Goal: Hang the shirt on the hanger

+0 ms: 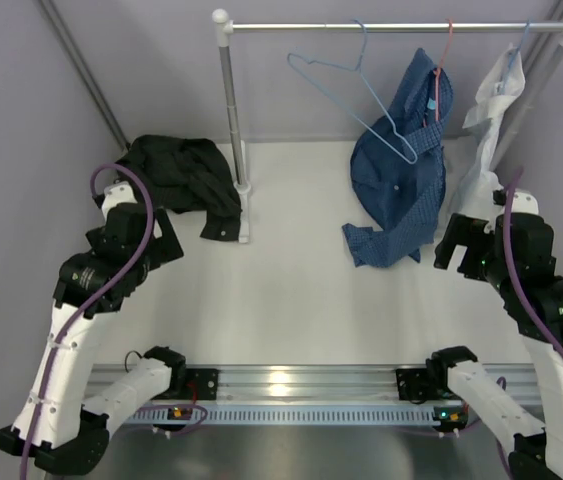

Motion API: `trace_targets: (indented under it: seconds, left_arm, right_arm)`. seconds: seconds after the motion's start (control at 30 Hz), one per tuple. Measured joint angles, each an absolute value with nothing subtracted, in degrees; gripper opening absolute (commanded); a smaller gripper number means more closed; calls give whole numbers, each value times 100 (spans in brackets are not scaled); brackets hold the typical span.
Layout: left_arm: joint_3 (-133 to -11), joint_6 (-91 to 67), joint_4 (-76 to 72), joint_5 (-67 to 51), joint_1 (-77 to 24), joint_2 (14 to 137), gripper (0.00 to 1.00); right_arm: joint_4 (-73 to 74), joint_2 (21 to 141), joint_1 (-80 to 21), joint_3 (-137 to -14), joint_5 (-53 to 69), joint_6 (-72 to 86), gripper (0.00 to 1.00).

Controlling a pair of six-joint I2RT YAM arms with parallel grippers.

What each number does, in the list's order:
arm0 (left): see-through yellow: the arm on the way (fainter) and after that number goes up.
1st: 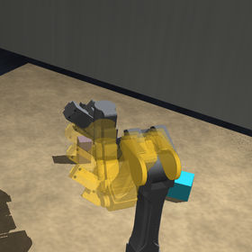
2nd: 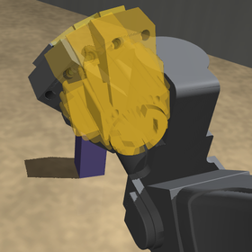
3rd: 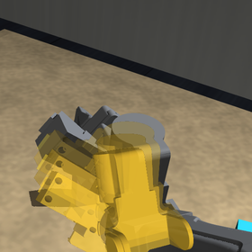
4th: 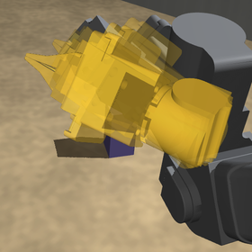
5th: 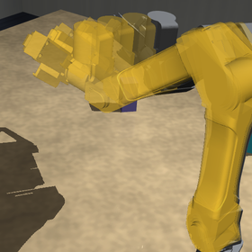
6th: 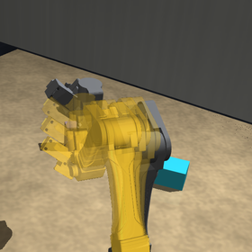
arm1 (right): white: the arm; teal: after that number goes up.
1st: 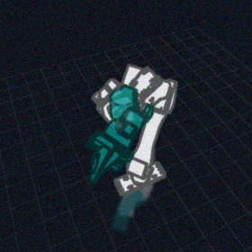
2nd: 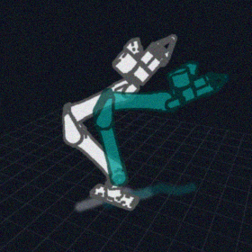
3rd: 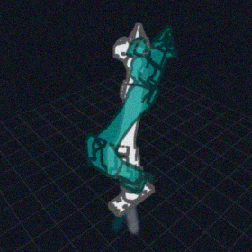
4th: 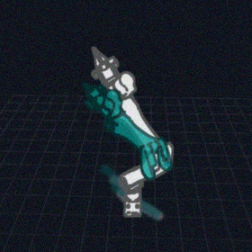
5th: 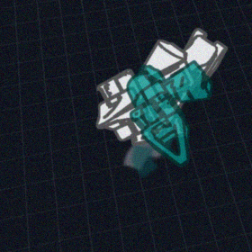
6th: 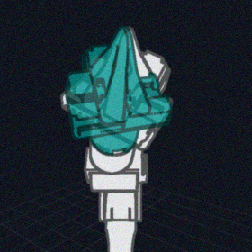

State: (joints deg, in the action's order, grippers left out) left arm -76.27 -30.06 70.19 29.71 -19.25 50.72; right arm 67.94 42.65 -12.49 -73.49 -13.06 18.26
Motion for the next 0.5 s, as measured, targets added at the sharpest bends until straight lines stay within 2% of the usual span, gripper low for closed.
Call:
trace_targets:
  seconds: [0.27, 0.4, 0.5]
  left_arm:
    - [-7555, -3658, 6991, 3033, -1925, 5325, 98]
    - [-7618, -4272, 6914, 2998, -1868, 6147, 98]
    - [-7719, -4539, 6523, 2613, -1297, 7063, 98]
  right_arm:
    - [6523, 4082, -1249, -7293, -1269, 1820, 99]
    - [6313, 3997, -1251, -7146, -1020, 1826, 99]
    - [6171, 4005, -1256, -7046, -683, 1870, 99]
